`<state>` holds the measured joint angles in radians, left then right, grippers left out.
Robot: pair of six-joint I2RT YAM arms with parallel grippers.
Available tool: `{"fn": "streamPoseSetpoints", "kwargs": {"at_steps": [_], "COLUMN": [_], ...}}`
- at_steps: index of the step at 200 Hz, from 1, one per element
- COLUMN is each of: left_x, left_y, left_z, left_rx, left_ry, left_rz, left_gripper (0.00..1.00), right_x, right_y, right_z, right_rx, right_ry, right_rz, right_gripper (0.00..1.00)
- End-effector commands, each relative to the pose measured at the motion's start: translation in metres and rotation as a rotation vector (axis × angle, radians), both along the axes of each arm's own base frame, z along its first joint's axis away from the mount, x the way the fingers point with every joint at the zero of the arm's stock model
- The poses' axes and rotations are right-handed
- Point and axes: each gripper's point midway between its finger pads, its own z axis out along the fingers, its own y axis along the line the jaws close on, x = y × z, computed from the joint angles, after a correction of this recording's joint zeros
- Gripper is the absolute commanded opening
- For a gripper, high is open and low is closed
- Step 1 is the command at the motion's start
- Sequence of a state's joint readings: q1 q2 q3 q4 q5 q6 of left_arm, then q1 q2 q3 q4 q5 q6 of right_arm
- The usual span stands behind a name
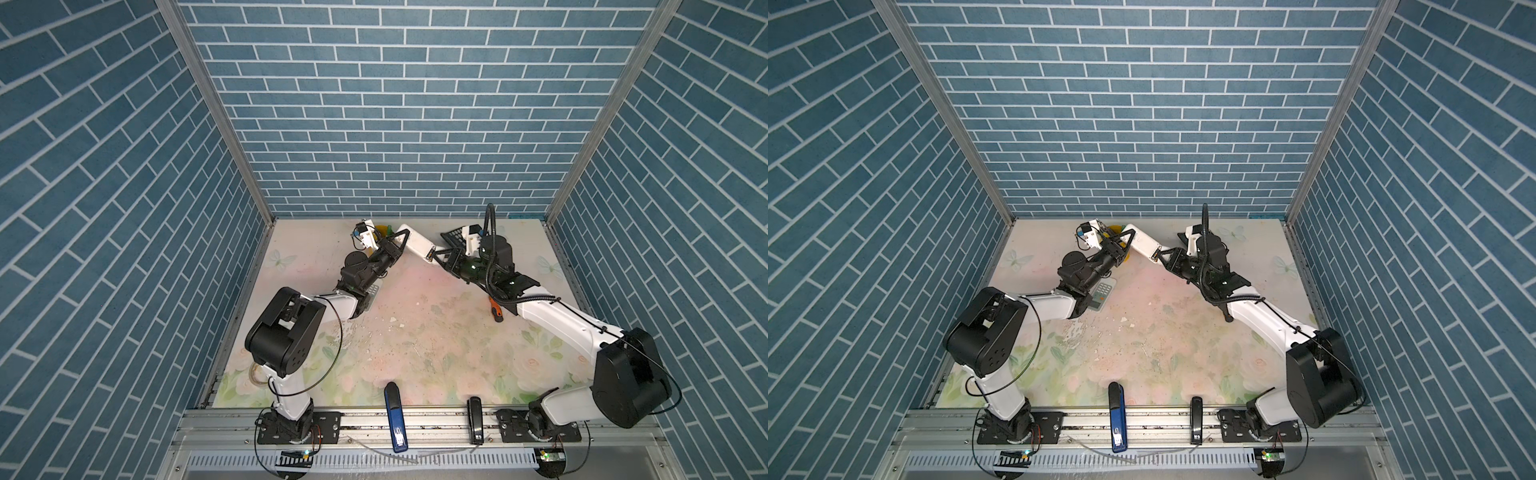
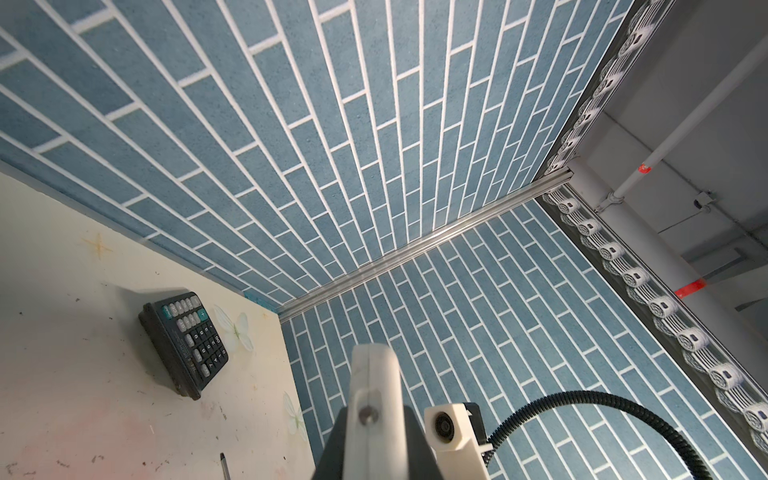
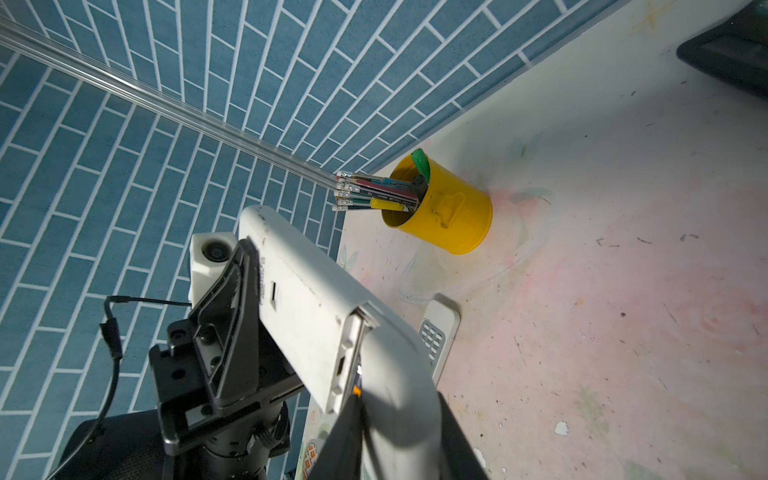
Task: Unload the batteries from the remote control
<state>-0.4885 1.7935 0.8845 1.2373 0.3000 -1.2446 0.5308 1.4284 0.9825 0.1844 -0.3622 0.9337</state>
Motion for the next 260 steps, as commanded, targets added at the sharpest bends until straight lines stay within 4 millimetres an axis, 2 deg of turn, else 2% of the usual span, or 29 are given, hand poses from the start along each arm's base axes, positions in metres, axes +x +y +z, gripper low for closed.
{"fn": "streamPoseSetpoints", "kwargs": {"at_steps": [1,76,94,108,130,138,168,204,219,260], "left_x": [-0.002,0.002,0.000,-0.004,-0.016,-0.025,-0.061,-0.107,-0.120,-0.127], "left_y": [0.002,0.016,0.021,0.025,0.030,0.033,0.036,0.034,0.037,0.029], "left_z": [0.001,-0.011,-0.017,-0.026,-0.043,-0.059,-0.085,-0.103,-0.113,-0.138], "left_rx": [0.014,0.032,0.040,0.048,0.070,0.097,0.223,0.385,0.423,0.433], "left_ry": [-0.031,-0.020,-0.009,0.009,0.059,0.100,0.173,0.193,0.211,0.234], "left_rz": [-0.001,0.040,0.060,0.077,0.111,0.129,0.211,0.321,0.370,0.414], "left_gripper": [0.00,0.00,0.00,0.00,0.00,0.00,0.00,0.00,0.00,0.00], "right_x": [-0.004,-0.012,-0.013,-0.011,-0.003,-0.002,0.011,0.023,0.028,0.035], "right_y": [-0.006,-0.016,-0.029,-0.046,-0.070,-0.075,-0.095,-0.089,-0.088,-0.086], "right_z": [0.004,0.002,-0.003,-0.018,-0.045,-0.055,-0.089,-0.127,-0.138,-0.155], "right_rx": [-0.013,-0.019,-0.080,-0.180,-0.384,-0.456,-0.647,-0.723,-0.747,-0.794], "right_ry": [-0.023,-0.012,0.003,0.037,0.082,0.097,0.143,0.215,0.235,0.260], "right_rz": [-0.010,-0.008,-0.030,-0.063,-0.105,-0.103,-0.141,-0.093,-0.086,-0.073], "right_gripper": [0.24,0.09,0.08,0.08,0.06,0.06,0.05,0.05,0.05,0.05]}}
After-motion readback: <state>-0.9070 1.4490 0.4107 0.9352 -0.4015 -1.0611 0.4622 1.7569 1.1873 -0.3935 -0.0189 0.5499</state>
